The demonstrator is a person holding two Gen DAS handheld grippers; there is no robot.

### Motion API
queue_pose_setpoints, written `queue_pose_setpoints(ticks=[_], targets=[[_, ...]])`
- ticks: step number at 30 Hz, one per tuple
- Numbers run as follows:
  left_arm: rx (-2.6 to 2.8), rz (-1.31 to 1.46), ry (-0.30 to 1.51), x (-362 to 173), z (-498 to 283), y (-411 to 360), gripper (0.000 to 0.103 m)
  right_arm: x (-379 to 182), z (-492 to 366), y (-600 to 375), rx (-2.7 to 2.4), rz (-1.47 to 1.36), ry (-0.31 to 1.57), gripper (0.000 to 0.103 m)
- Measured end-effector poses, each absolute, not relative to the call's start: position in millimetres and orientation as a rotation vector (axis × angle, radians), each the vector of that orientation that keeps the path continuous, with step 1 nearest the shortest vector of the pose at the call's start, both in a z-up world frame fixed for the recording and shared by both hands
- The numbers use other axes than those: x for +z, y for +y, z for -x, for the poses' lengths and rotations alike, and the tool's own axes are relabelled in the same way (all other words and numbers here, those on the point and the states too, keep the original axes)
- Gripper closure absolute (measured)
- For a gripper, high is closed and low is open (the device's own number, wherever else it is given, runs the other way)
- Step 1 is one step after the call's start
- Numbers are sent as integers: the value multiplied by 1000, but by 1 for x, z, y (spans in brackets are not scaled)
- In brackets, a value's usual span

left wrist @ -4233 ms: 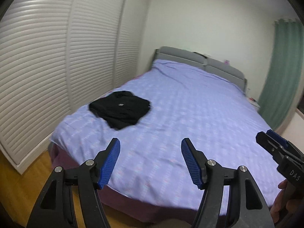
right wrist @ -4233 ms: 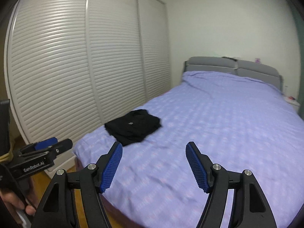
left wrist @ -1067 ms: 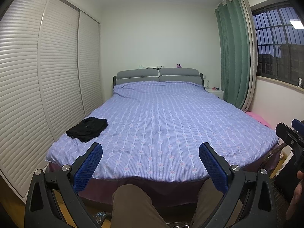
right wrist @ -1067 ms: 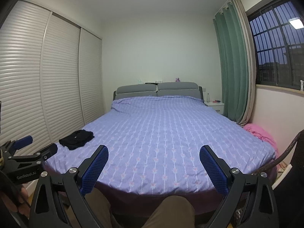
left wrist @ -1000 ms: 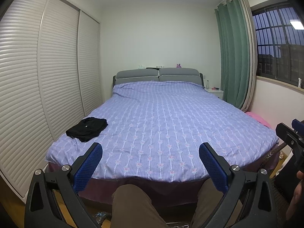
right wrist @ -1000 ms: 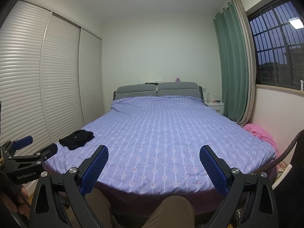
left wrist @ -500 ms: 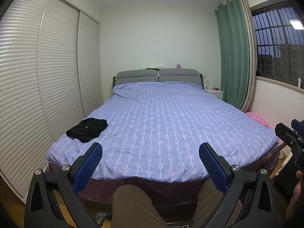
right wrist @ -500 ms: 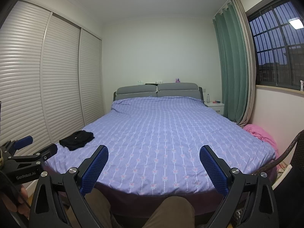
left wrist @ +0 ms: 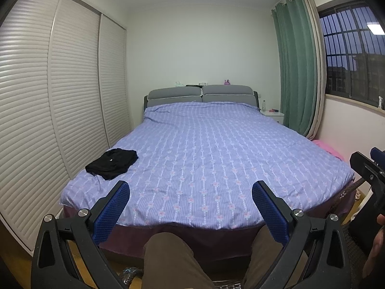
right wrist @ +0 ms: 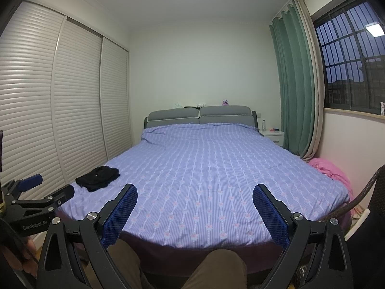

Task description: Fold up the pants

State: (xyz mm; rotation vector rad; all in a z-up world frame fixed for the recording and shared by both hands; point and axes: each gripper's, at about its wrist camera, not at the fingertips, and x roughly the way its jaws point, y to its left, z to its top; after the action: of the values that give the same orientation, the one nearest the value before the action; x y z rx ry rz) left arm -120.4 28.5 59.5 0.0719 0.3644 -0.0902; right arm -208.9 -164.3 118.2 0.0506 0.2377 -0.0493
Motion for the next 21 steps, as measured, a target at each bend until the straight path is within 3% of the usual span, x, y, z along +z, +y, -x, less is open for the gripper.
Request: queue_pose_setpoints(ticks=[21], targets=[[-64, -96, 361, 59, 122, 29, 0, 118, 210, -166, -43, -49, 230, 5]])
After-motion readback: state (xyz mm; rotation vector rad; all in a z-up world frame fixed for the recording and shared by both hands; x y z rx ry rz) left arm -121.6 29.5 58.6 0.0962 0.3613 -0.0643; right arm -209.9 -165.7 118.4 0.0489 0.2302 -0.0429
